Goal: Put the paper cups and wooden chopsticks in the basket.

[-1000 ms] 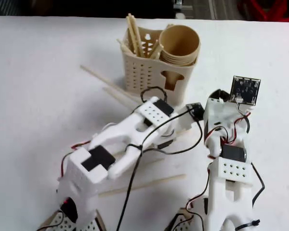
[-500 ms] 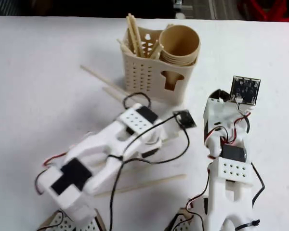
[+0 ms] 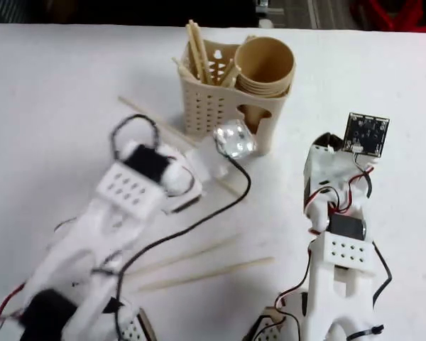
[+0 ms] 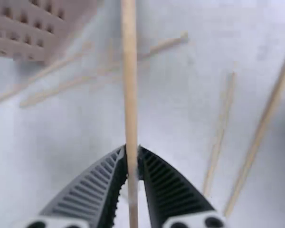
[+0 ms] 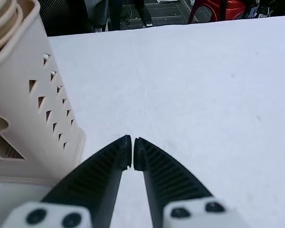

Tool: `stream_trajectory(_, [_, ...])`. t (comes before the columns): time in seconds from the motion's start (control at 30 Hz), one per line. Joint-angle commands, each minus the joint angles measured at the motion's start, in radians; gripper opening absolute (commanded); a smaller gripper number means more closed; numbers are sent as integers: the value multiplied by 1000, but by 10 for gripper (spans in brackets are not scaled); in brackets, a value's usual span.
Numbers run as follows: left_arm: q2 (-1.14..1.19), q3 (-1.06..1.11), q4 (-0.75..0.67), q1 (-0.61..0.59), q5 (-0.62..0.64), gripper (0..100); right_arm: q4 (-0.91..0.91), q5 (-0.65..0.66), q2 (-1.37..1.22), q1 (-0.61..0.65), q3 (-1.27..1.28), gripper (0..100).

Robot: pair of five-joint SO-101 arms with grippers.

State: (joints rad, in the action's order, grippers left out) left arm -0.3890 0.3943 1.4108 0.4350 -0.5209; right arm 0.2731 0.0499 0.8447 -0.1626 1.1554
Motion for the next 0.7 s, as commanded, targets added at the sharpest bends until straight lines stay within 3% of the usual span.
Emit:
stream_trajectory(0.0, [-171,-203,18,-13,98,20,-19,-9,35,-5,-55,25])
stream_trajectory(0.23, [-124,-534,-107,-4,261,20,-19,-9,35,-5,-55,25])
stream_trajectory(0.67, [154,-640,-792,-12,430,20,-19,-3,35,21,-55,25])
